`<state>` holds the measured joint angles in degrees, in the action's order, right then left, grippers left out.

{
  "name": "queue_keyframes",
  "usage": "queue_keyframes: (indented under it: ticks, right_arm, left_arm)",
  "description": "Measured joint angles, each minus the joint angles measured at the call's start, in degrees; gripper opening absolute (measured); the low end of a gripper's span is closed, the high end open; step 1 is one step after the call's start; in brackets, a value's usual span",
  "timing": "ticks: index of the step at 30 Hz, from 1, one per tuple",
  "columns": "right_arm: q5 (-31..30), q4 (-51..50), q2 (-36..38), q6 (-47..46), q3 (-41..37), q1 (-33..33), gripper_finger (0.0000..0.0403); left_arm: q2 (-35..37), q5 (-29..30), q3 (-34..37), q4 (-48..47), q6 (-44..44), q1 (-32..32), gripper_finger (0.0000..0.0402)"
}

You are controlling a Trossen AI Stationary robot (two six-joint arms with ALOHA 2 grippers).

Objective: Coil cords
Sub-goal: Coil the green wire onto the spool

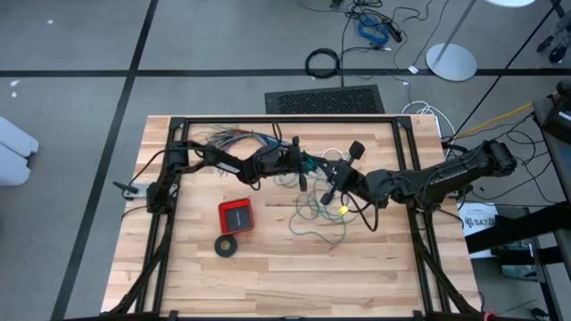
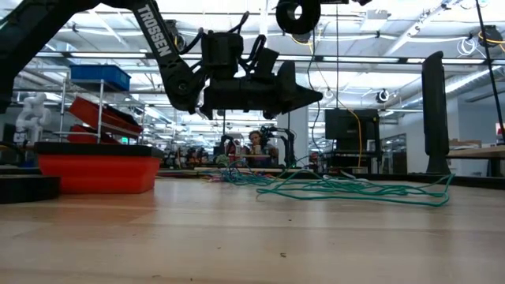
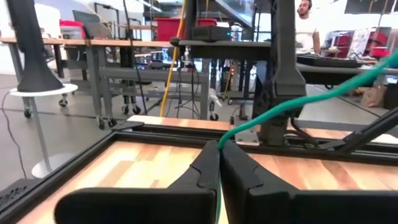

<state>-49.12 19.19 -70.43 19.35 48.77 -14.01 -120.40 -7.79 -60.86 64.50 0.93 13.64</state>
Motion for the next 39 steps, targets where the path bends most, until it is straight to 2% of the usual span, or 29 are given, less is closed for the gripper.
queue_keyframes:
  ticks: [8, 14, 21, 28, 39]
  right_arm:
    - [-4.8, -6.8, 0.0, -1.9, 0.0, -0.1, 0.0]
    - [-4.3, -13.7, 0.0, -5.1, 0.0, 0.1, 0.0]
    - [1.4, -17.4, 0.0, -7.5, 0.0, 1.9, 0.0]
    - [1.5, -21.2, 0.0, -8.5, 0.0, 4.1, 0.0]
    - [0.9, -27.7, 0.0, -11.5, 0.0, 9.0, 0.0]
  left_arm:
    - [0.0, -1.2, 0.0, -2.5, 1.6, 1.9, 0.0004]
    - [1.1, -1.6, 0.0, -5.2, 1.8, 3.9, 0.0003]
    - [5.8, -2.8, 0.0, -13.0, 0.4, 6.5, 0.0002]
    - [11.0, -4.5, 0.0, -22.8, -1.5, 8.3, 0.0002]
    - [16.2, -3.3, 0.0, -33.0, -3.2, 8.2, 0.0002]
